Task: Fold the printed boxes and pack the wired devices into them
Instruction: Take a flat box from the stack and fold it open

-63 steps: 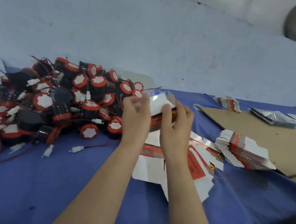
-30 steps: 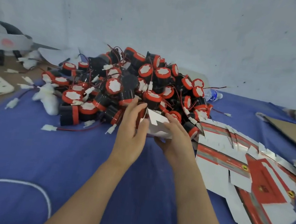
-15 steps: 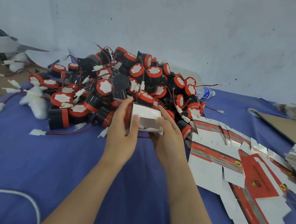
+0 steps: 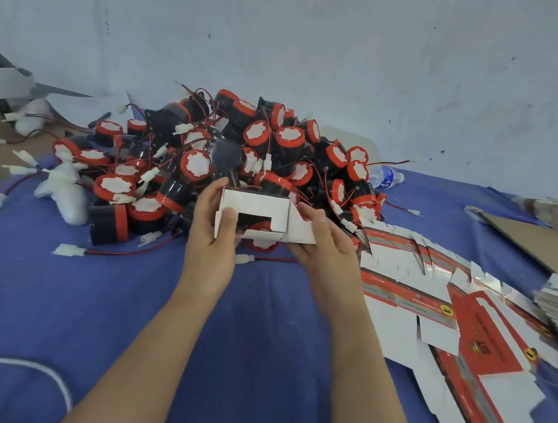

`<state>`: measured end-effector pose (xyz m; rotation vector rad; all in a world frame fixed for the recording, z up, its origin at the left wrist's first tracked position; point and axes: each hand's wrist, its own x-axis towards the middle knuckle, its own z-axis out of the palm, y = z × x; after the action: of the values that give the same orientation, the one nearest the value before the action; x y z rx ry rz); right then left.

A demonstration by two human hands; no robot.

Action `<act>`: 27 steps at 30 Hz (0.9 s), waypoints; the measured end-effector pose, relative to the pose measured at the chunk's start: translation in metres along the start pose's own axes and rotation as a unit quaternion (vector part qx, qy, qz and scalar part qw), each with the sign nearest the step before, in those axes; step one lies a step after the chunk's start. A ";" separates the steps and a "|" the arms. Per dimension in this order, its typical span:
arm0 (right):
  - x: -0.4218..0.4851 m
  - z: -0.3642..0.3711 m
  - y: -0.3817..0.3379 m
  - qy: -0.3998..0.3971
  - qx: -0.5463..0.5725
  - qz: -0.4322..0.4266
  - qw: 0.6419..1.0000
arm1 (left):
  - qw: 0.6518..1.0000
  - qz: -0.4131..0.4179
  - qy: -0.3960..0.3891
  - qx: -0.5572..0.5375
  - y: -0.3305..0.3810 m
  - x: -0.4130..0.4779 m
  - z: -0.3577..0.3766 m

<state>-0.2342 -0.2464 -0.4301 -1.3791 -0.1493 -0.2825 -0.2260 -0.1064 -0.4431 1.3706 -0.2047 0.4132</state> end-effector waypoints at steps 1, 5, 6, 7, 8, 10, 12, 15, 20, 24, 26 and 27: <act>0.001 -0.001 0.001 0.022 -0.015 -0.009 1.000 | 1.000 -0.003 -0.004 0.000 0.001 0.000 0.001; 0.000 0.002 0.004 -0.011 -0.075 0.003 0.997 | 1.000 0.011 -0.012 0.023 0.001 -0.002 0.003; 0.000 0.003 0.003 -0.041 -0.045 0.035 0.998 | 1.000 0.009 -0.010 0.015 0.001 -0.002 0.003; 0.001 0.001 0.002 -0.067 -0.007 0.064 0.996 | 1.000 0.003 -0.007 0.002 0.001 -0.002 0.002; 0.001 0.000 0.000 -0.087 0.027 0.083 0.992 | 1.000 -0.006 -0.003 -0.013 0.001 -0.001 0.002; 0.000 -0.002 0.001 -0.109 0.038 0.078 0.990 | 0.999 -0.019 0.005 -0.045 0.002 0.000 0.001; -0.002 -0.001 0.003 -0.101 0.008 0.048 0.994 | 0.998 -0.021 -0.003 -0.056 0.002 0.000 0.001; -0.001 0.000 0.006 -0.055 -0.011 0.016 0.998 | 0.999 -0.010 -0.030 -0.026 0.002 -0.001 0.002; 0.000 -0.003 0.006 -0.022 0.000 0.032 0.999 | 0.997 0.003 -0.075 -0.001 0.002 -0.001 0.001; 0.000 -0.002 0.006 0.000 -0.010 0.037 0.999 | 0.986 0.004 -0.165 0.006 0.003 -0.006 0.004; -0.001 -0.003 0.008 -0.004 -0.029 0.040 0.999 | 0.982 -0.001 -0.191 0.013 0.002 -0.008 0.006; -0.001 -0.004 0.008 -0.009 -0.042 0.042 0.998 | 0.981 -0.003 -0.194 0.008 0.003 -0.008 0.006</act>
<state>-0.2329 -0.2491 -0.4390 -1.4681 -0.0941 -0.2081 -0.2341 -0.1129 -0.4422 1.4583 -0.5187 0.1384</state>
